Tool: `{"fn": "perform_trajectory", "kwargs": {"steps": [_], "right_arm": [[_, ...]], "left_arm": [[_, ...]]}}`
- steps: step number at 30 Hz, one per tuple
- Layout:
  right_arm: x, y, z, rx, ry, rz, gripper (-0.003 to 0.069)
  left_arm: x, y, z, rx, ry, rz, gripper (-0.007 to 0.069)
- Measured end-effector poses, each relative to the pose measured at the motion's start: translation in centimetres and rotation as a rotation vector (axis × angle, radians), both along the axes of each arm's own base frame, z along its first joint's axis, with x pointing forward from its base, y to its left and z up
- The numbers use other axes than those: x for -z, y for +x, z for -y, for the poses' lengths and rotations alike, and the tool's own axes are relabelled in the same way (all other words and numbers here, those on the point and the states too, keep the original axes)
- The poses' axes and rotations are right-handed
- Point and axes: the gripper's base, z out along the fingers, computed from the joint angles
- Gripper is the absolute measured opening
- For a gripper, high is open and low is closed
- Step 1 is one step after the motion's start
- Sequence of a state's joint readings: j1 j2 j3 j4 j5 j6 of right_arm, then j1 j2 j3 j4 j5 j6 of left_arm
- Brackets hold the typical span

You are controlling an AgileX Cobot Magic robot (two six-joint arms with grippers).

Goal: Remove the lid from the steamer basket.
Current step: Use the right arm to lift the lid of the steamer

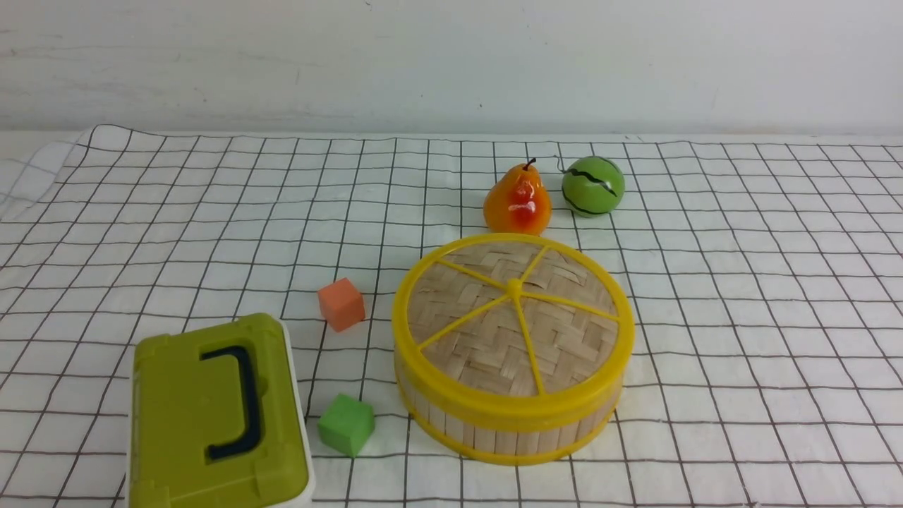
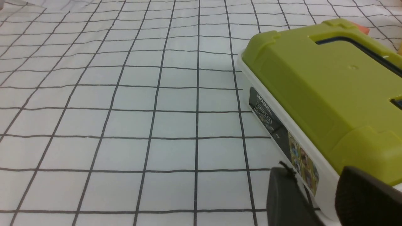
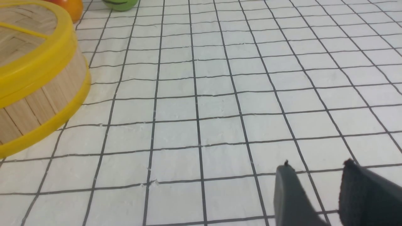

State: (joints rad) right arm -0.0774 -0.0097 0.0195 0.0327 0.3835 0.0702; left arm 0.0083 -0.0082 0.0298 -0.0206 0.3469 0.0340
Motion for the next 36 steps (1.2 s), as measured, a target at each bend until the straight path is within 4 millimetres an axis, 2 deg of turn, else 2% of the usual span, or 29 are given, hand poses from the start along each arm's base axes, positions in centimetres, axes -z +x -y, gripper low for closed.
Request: {"fn": "perform_trajectory", "kwargs": {"steps": [11, 20, 23, 25, 27, 28, 30, 32, 36], "right_arm": [[0.0, 0.0, 0.0, -0.001, 0.008, 0.001, 0.0239], [0.0, 0.0, -0.3, -0.007, 0.084, 0.007, 0.0239], [-0.1, 0.0, -0.6, -0.012, 0.19, 0.011, 0.0239], [-0.2, 0.0, -1.3, -0.013, 0.451, 0.014, 0.0239], [-0.2, 0.0, -1.6, -0.011, 0.566, 0.012, 0.0239], [-0.3, 0.0, -2.0, -0.01, 0.729, 0.011, 0.0239], [-0.6, 0.0, -2.4, -0.013, 0.902, 0.012, 0.0239], [-0.8, 0.1, -2.6, -0.019, 0.975, 0.018, 0.0239], [-0.9, 0.1, -2.6, -0.028, 0.987, 0.027, 0.0239]], "left_arm": [[0.0, 0.0, 0.0, 0.0, 0.0, 0.0, 0.0239], [0.0, 0.0, 0.0, 0.0, 0.0, 0.0, 0.0239], [0.0, 0.0, 0.0, 0.0, 0.0, 0.0, 0.0239], [0.0, 0.0, 0.0, 0.0, 0.0, 0.0, 0.0239], [0.0, 0.0, 0.0, 0.0, 0.0, 0.0, 0.0239], [0.0, 0.0, 0.0, 0.0, 0.0, 0.0, 0.0239], [0.0, 0.0, 0.0, 0.0, 0.0, 0.0, 0.0239], [0.0, 0.0, 0.0, 0.0, 0.0, 0.0, 0.0239], [0.0, 0.0, 0.0, 0.0, 0.0, 0.0, 0.0239]]}}
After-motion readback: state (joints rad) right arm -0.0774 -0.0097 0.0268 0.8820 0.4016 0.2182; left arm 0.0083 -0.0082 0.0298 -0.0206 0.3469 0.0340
